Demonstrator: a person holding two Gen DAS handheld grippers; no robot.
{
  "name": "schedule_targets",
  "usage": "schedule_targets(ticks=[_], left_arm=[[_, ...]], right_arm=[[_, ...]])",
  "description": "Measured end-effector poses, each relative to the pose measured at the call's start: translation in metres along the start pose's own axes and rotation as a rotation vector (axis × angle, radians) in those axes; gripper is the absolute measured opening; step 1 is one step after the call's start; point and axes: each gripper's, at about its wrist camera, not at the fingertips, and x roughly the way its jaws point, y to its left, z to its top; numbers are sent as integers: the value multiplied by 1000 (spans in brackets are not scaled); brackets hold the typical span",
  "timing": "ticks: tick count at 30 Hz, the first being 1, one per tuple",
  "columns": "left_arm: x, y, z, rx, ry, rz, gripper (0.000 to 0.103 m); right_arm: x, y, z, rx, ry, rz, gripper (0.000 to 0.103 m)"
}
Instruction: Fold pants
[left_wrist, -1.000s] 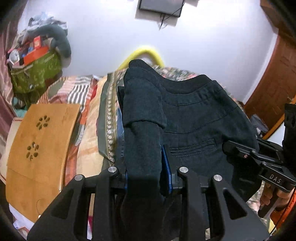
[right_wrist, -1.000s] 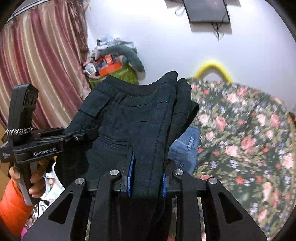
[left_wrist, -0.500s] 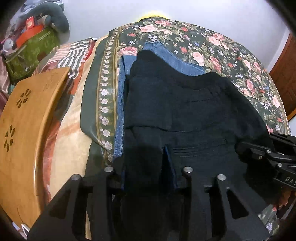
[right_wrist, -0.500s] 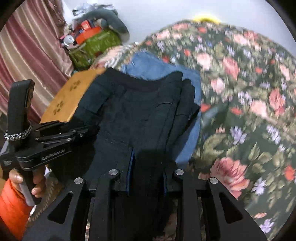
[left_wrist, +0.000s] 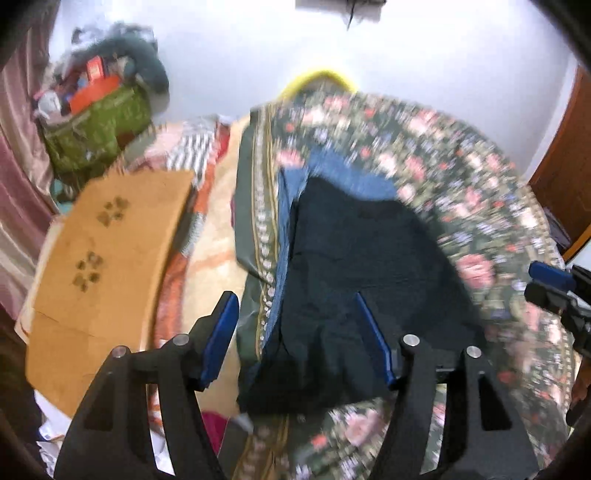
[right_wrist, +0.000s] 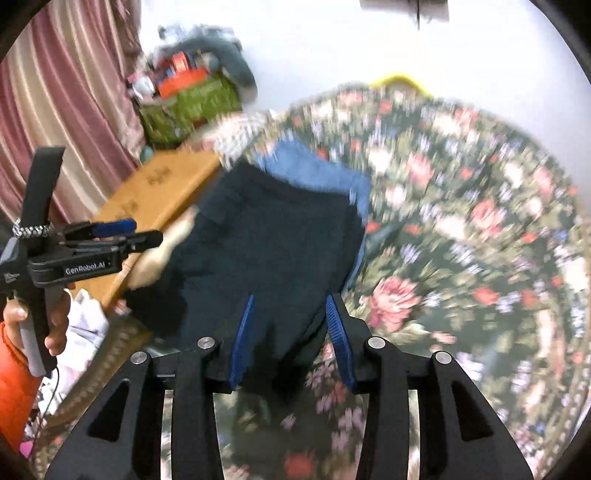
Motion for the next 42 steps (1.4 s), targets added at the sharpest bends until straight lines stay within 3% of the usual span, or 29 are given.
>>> schedule_targets(ticks=[10, 15, 18, 22, 25, 27, 30, 33, 42], left_arm=[[-213, -44, -21, 60, -325, -15, 66], [-306, -62, -61, 87, -511, 3, 66], [-341, -66, -87, 72, -578, 4, 67], [-371, -71, -123, 55, -651, 3, 77], [-384, -77, -147, 58, -696, 36, 89], [-389, -78, -160, 50, -708, 37, 96], [-392, -79, -170, 42, -708, 35, 103], [-390, -80, -172, 51, -698, 34, 103], [-388, -85, -181, 42, -697, 37, 103]], right_arm=[[-206, 72, 0, -58, -413, 19, 36], [-276, 124, -27, -135, -577, -7, 36], [-298, 143, -47, -154, -628, -14, 36], [-314, 167, -77, -178, -665, -27, 40], [-316, 173, -90, -177, -672, -37, 49], [-316, 175, -96, -165, -680, -55, 66], [-318, 175, -99, -160, -698, -98, 83], [-322, 177, -103, -145, -702, -123, 102], [-323, 173, -113, -102, -696, -142, 103]])
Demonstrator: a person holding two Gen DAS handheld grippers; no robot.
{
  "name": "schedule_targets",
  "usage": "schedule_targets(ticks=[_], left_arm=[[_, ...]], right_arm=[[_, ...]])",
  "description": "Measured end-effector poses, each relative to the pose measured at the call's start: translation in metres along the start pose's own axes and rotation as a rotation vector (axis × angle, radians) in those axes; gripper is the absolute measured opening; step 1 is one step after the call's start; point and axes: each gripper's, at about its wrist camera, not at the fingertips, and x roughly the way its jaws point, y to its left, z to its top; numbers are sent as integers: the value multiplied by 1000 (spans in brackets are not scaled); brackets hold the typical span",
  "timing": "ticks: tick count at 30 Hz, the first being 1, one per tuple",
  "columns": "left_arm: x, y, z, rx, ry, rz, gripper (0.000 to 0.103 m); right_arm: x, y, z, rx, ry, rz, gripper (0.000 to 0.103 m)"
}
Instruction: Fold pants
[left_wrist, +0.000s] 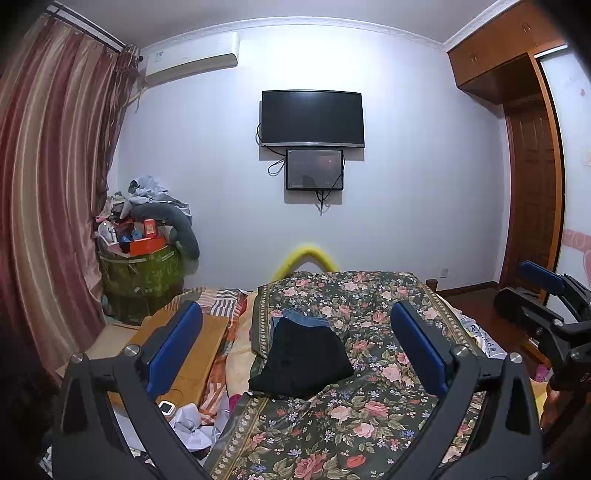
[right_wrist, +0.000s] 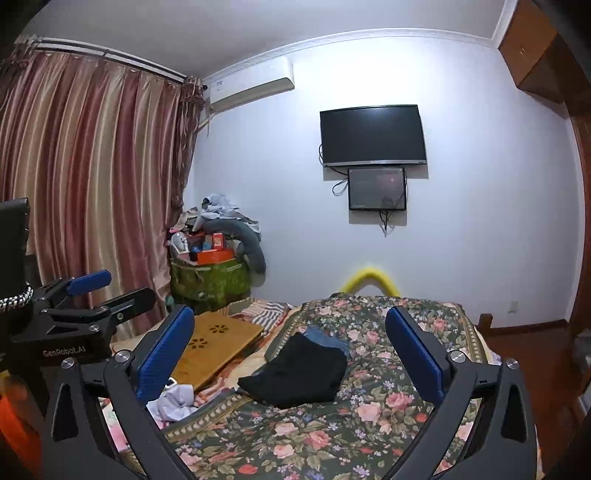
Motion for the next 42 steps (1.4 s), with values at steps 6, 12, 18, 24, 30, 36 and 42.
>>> schedule_targets(ticks=[6, 12, 18, 24, 30, 36, 42], left_arm=[[-1, -4, -2, 1, -4, -8, 103], [0, -4, -2, 9, -1, -13, 103], [1, -6, -4, 9, 0, -14, 103], [1, -6, -3, 10, 4, -24, 103], [2, -6, -2, 7, 6, -33, 103], [3, -6, -2, 8, 8, -35, 103], [6, -10, -5, 20, 9, -43, 103]], right_arm=[[-4, -2, -4, 6, 2, -3, 103], [-8, -7, -7, 19, 6, -5, 103], [-10, -9, -8, 20, 9, -8, 103], [-12, -11, -6, 31, 5, -9, 103], [-13, -12, -7, 29, 7, -17, 103], [-14, -13, -5, 28, 14, -21, 103], [-16, -14, -4, 33, 16, -20, 103]])
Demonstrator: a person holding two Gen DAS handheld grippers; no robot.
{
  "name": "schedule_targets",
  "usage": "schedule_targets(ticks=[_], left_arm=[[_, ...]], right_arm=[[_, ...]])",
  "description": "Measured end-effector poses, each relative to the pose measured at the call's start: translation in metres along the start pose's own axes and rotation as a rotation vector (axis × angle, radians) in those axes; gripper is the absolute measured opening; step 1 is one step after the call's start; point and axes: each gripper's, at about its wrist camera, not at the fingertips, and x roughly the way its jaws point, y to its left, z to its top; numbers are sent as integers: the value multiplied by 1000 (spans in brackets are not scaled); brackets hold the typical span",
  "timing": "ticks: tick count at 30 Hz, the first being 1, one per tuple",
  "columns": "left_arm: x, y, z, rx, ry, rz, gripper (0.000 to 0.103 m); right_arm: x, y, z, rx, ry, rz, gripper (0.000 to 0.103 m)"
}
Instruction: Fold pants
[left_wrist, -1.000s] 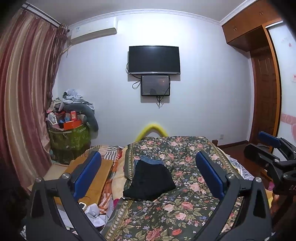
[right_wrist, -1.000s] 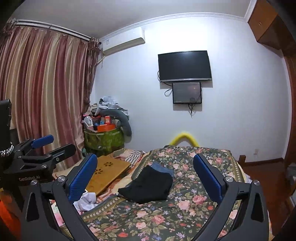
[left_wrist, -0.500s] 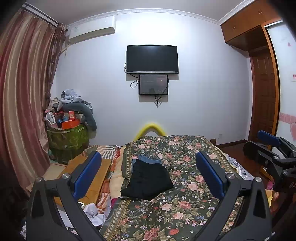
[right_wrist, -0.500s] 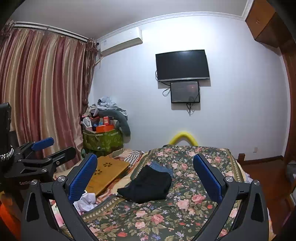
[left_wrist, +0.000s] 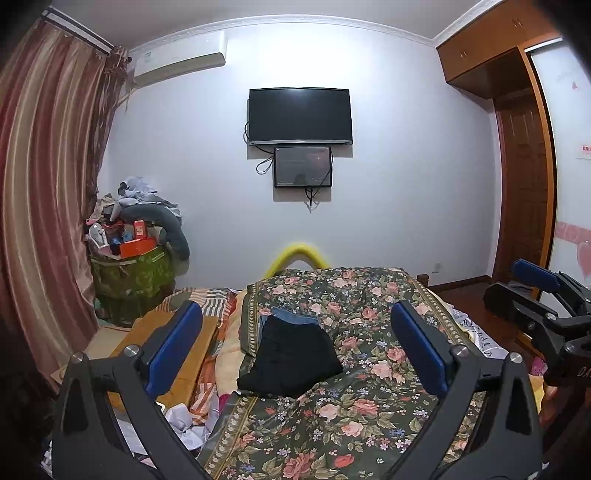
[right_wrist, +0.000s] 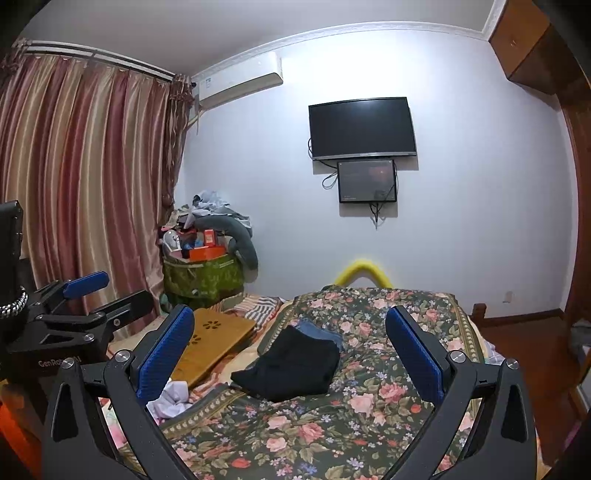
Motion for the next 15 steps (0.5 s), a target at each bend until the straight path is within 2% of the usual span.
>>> schedule_targets(ticks=[15], left_arm=[[0, -2, -2, 6, 0, -21, 103]], right_arm=[[-4, -3, 1, 12, -9, -12, 103]])
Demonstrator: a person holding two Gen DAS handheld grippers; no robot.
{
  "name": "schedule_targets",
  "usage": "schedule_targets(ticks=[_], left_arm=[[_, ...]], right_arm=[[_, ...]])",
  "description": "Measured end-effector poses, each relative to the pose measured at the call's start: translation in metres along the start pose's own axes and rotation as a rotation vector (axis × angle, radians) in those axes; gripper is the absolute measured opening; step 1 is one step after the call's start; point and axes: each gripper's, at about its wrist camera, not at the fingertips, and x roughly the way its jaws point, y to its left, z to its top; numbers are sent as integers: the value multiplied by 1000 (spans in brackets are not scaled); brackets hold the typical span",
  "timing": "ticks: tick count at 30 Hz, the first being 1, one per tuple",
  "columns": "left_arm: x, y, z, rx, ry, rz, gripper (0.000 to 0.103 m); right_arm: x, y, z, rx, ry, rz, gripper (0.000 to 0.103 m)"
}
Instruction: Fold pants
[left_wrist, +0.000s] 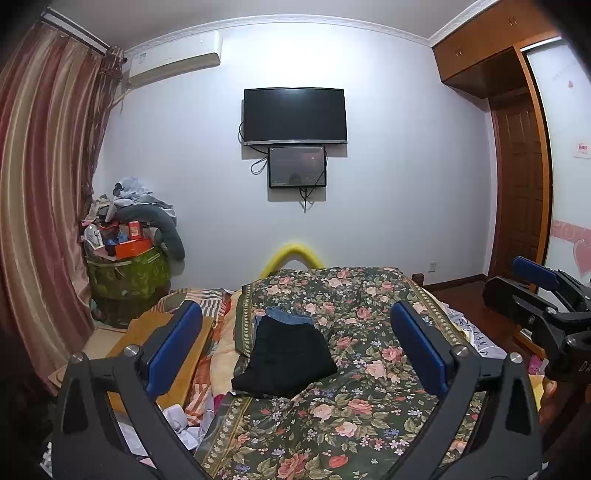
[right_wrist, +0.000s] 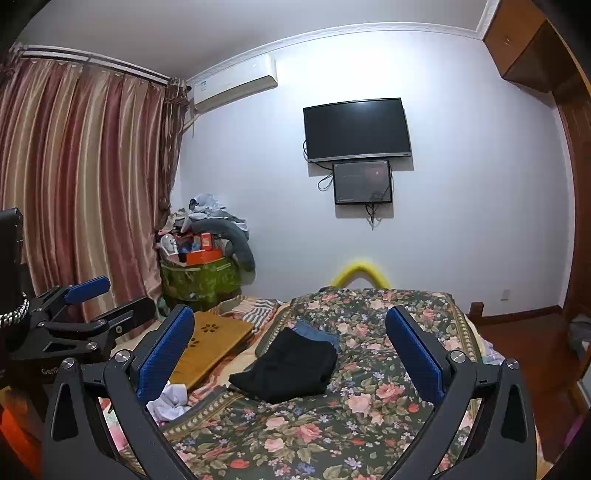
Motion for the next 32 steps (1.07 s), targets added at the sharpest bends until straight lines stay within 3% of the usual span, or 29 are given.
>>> schedule_targets(ticks=[32], left_arm=[[11, -6, -4, 4, 38, -43, 103]], right_arm=[[-2, -3, -3, 20, 2, -18, 103]])
